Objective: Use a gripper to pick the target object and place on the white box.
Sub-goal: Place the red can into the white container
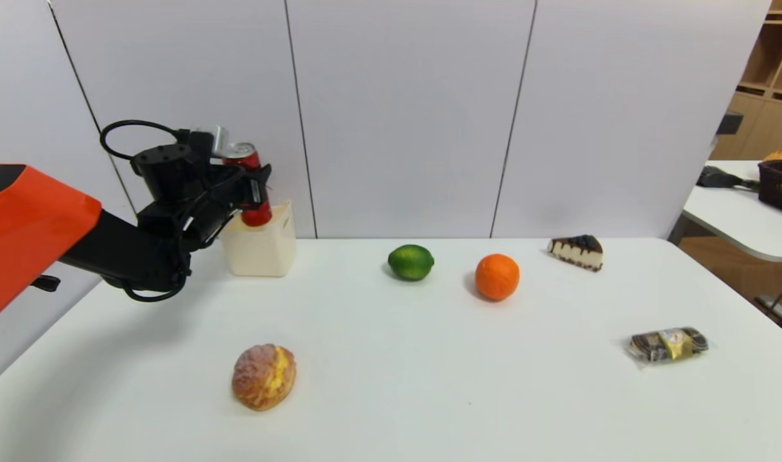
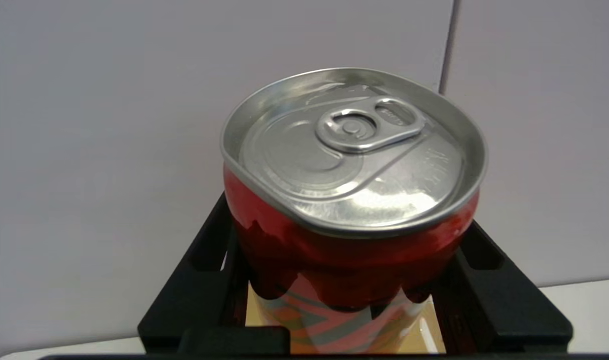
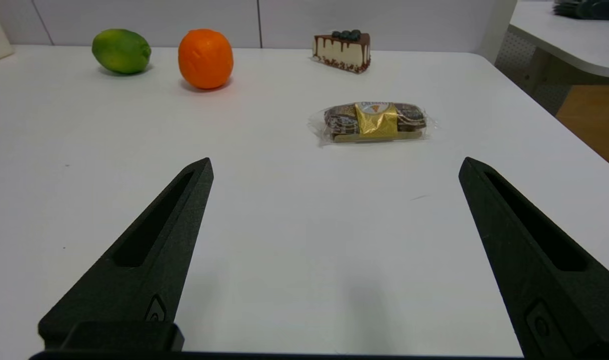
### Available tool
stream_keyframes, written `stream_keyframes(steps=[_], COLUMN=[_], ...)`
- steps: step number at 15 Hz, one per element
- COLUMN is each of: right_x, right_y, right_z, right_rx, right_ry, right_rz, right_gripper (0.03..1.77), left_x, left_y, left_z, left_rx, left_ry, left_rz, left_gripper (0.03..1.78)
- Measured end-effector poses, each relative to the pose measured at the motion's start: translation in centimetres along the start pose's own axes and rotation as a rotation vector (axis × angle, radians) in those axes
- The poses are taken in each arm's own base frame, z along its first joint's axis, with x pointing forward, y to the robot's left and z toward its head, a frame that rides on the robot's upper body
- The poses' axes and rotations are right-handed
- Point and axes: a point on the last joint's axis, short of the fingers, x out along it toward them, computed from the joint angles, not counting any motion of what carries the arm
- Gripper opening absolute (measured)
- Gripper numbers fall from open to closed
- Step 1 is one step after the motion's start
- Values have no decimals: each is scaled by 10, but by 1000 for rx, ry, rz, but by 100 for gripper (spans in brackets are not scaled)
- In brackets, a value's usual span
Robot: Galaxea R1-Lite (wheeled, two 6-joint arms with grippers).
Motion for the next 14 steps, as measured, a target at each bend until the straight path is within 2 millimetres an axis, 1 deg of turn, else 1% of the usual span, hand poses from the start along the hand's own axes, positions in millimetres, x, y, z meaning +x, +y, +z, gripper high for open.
stream_keyframes(steps=[4,9,14], right_x=[0,0,0], right_y=[0,0,0], right_z=[0,0,0], right_rx=[0,0,-1], right_ry=[0,0,0], right_rz=[0,0,0], right_gripper=[170,170,170], left_x=[3,5,7], left_y=[6,5,5], left_z=[-12,-30,-39], left_rx=[-2,-8,-8], left_ry=[35,105,123], left_rz=[13,10,10], left_gripper=[98,98,98])
